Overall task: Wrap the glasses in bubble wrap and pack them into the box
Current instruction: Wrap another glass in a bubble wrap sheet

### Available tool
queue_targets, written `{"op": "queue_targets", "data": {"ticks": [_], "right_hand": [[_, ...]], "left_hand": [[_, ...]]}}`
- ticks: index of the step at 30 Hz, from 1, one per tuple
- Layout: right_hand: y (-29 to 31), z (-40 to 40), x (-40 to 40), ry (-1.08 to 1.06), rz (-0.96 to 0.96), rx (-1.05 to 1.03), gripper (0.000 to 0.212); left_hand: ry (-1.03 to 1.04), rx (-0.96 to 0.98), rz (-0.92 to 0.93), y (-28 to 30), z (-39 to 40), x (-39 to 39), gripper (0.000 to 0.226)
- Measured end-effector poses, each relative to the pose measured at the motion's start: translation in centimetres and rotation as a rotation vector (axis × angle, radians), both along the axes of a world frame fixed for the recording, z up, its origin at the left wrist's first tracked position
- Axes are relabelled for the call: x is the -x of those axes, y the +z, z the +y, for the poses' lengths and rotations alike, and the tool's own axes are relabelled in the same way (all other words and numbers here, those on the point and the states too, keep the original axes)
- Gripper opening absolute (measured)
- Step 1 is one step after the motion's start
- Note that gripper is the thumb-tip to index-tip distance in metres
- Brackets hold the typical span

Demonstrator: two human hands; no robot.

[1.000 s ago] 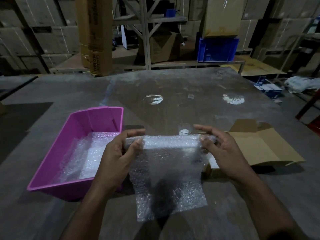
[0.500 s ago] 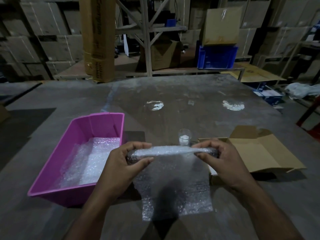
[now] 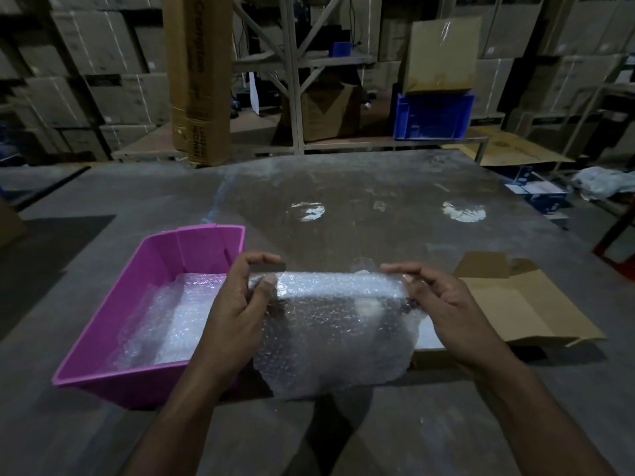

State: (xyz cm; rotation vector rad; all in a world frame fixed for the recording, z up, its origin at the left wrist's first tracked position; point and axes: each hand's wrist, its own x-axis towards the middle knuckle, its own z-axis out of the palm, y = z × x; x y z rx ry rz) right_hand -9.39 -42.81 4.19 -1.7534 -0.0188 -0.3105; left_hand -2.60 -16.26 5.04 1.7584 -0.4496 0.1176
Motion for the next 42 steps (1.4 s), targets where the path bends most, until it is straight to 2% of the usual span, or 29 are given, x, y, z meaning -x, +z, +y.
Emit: {"op": "queue_targets", "data": {"ticks": [3,6,8,9,11,13,15,17,19,21,23,27,29,30,33,35,37,38,42], "right_hand": [[0.2,-0.7,0.4,0.075,0.039,-0.03,0.021],[0.1,-1.6,0.5,0.079,0.04,0.011,0.038],[-0.1,-2.1,0.2,0.001,-0.001,0.059,0.029],[-0.1,-2.3,0.0,-0.03,-0.03,0.071,0.023],[0.1,-2.7,-0.1,-0.056,-0.081,0.123,0.017],[0.3,-3.2,0.1,-0.037,-0.072,0.171,0.022],[0.5,-3.5,0.3,-0.002,-0.035,0.131,0.02],[0.5,-3.6,0.5,0.012,-0.031,0.11,0.024],[0.4,-3.6,0.7,0.003,-0.045,0.136,0.033],[0.4,-3.5,0.8,-0.003,-0.053,0.133,0.027],[0.3,-3.6,1.1,0.016,-0.047,0.126,0.021],[0.1,-3.8,2.1,0.172,-0.011,0.029,0.039],[-0.3,-3.9,2.3,0.121,-0.015,0.047,0.033],[-0.5,-4.0,2.1,0.071,-0.017,0.07,0.028],[-1.2,-4.4,1.9,-0.003,-0.052,0.206,0.019],[-1.2,-4.4,2.0,-0.005,-0.064,0.291,0.018],[-1.1,-4.2,2.3,0.02,-0.072,0.281,0.012],[-1.1,-4.2,2.4,0.039,-0.067,0.251,0.009],[-1.5,-3.9,2.3,0.025,-0.057,0.195,0.027]], "left_hand": [[-0.022,0.02,0.049,0.5,-0.5,0.3,0.03],[-0.158,0.065,0.166,1.0,-0.8,0.5,0.021],[-0.178,-0.042,0.149,0.8,-1.0,0.6,0.036],[-0.155,-0.089,0.127,0.6,-1.2,0.6,0.036],[-0.097,-0.102,0.092,0.3,-1.6,0.7,0.027],[-0.025,-0.103,0.033,0.1,-1.8,0.6,0.022],[0.005,-0.104,-0.011,0.2,-2.0,0.8,0.021],[0.002,-0.048,0.033,0.4,-2.4,1.2,0.019],[0.016,0.015,0.078,0.3,-2.8,1.6,0.029],[0.017,0.07,0.077,0.1,-2.9,1.8,0.041],[0.033,0.081,0.058,-0.2,-3.0,2.1,0.037],[0.078,0.098,0.045,-0.3,-3.5,3.3,0.036],[0.044,0.149,0.09,-0.3,-3.6,4.0,0.026],[0.002,0.138,0.107,-0.4,-3.4,4.2,0.023],[-0.016,-0.126,0.039,-1.0,-3.1,4.6,0.042],[0.072,-0.207,-0.047,-1.1,-3.4,4.8,0.028],[0.125,-0.169,-0.096,-1.2,-3.5,4.8,0.016],[0.125,-0.164,-0.09,-1.2,-3.4,4.7,0.014],[0.013,-0.086,0.04,-1.3,-2.9,4.4,0.006]]}}
